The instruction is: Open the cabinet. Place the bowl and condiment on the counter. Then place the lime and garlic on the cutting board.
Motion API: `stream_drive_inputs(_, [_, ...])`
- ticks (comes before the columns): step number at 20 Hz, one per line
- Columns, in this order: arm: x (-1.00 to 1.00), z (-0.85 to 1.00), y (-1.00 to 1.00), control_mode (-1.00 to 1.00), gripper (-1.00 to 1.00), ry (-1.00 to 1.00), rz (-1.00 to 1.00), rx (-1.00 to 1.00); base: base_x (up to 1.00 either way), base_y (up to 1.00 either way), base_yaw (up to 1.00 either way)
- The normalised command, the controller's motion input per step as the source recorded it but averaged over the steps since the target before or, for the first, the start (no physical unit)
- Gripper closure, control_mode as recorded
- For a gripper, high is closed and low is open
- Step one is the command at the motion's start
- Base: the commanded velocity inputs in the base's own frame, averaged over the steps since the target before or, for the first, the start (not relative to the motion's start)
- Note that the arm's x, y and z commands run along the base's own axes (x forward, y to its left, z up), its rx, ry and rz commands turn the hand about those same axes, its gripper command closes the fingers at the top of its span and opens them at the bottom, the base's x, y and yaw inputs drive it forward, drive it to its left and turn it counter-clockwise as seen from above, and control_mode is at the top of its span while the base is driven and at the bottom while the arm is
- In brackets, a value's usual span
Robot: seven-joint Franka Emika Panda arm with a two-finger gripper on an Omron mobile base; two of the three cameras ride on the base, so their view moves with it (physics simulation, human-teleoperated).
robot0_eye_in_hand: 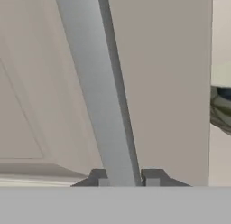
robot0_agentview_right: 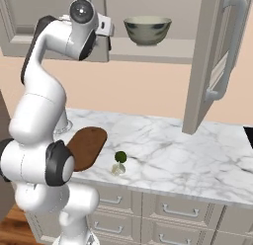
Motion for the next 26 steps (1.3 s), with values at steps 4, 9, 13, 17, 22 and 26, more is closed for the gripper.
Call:
stream_drive_inputs(4, [-0.99, 0.02, 0.64, -1.0, 1.0, 0.04, 0.12, 0.0, 0.0, 0.0, 0.0])
stream_drive_inputs(9, [-1.0, 0.03, 0.68, -1.0, 1.0, 0.02, 0.15, 0.0, 0.0, 0.0, 0.0])
stream_drive_inputs(13, [-1.0, 0.0, 0.89, -1.0, 1.0, 0.0, 0.12, 0.0, 0.0, 0.0, 0.0])
stream_drive_inputs(17, [-1.0, 0.0, 1.0, -1.0, 1.0, 0.0, 0.07, 0.0, 0.0, 0.0, 0.0])
stream_drive_inputs(22, [-0.97, 0.01, 0.58, -1.0, -1.0, 0.01, 0.02, 0.01, 0.0, 0.0, 0.0])
stream_drive_inputs(26, [-0.72, 0.24, -0.87, -1.0, -1.0, 0.0, 0.0, 0.25, 0.0, 0.0, 0.0])
